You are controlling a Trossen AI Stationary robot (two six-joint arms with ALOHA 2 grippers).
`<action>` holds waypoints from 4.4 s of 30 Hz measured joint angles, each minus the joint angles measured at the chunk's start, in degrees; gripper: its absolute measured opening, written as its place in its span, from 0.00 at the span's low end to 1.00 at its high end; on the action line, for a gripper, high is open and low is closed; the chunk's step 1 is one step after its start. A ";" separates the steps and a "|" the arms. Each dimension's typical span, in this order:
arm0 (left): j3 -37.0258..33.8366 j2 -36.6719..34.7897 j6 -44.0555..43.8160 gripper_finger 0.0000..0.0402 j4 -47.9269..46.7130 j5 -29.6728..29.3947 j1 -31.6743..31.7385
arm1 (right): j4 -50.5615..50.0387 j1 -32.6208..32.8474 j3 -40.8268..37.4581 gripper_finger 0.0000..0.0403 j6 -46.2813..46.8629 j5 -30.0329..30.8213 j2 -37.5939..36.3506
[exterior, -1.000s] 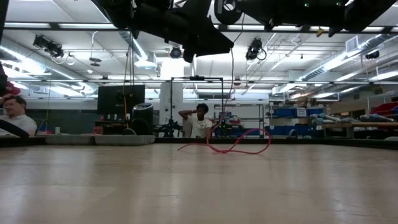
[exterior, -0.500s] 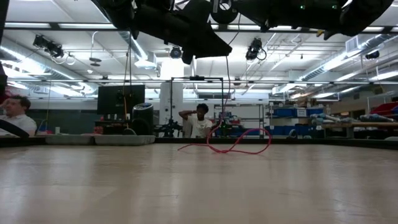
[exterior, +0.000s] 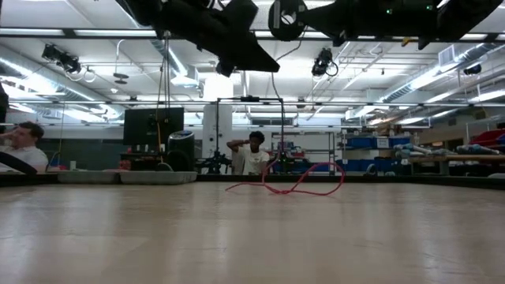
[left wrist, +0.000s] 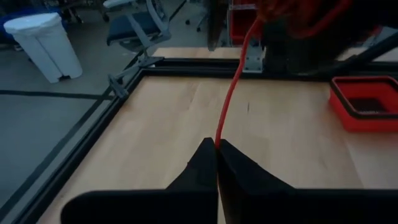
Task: Coil cords
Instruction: Coil the red wire onto the spool
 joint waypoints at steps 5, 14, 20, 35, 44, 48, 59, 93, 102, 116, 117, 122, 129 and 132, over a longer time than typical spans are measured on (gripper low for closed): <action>0.00 -4.29 0.07 0.00 -6.91 -0.36 0.00 | -5.85 -0.20 0.00 0.00 0.19 0.01 -2.08; 0.00 -6.96 1.51 0.00 -9.18 2.68 0.00 | -15.42 -2.84 -0.02 0.00 5.40 -0.03 -2.31; 0.00 -6.96 4.43 0.00 -9.55 4.77 -0.02 | -17.16 -3.80 -0.02 0.00 6.68 -2.42 -2.31; 0.00 -6.29 34.51 0.00 -3.77 5.40 -0.57 | -18.51 -4.34 0.02 0.00 11.73 -10.55 -1.94; 0.02 -4.05 44.71 0.00 0.12 2.53 -1.27 | -14.20 -2.60 0.04 0.00 14.42 -14.78 2.43; 0.02 -4.05 45.69 0.00 1.77 3.23 -1.35 | -10.27 -1.74 0.04 0.00 14.80 -14.74 4.46; 0.00 -4.05 44.97 0.00 4.10 10.98 -1.51 | -2.48 -1.34 0.07 0.00 14.75 -21.16 9.11; 0.07 3.09 36.34 0.22 13.64 9.28 -1.68 | 9.80 -1.39 -0.01 0.00 14.33 -37.41 9.10; 0.04 4.91 30.41 0.22 14.83 5.19 -3.80 | 17.19 -1.39 -0.01 0.00 14.11 -37.46 9.10; 0.04 4.93 28.17 0.22 15.53 3.06 -5.70 | 23.25 -1.34 0.00 0.00 14.28 -36.75 9.10; 0.04 4.93 28.17 0.22 15.61 3.06 -5.70 | 23.25 -1.41 0.00 0.00 14.47 -36.75 9.10; 0.04 4.93 26.63 0.22 15.78 3.17 -5.70 | 23.19 -1.85 0.00 0.00 14.60 -36.76 9.10; 0.04 4.93 20.61 0.22 15.82 10.39 -5.70 | 23.21 -2.59 0.00 0.00 13.62 -37.88 9.10; 0.04 4.93 19.21 0.22 16.21 10.97 -5.73 | 23.31 -2.57 0.00 0.00 13.30 -38.49 9.10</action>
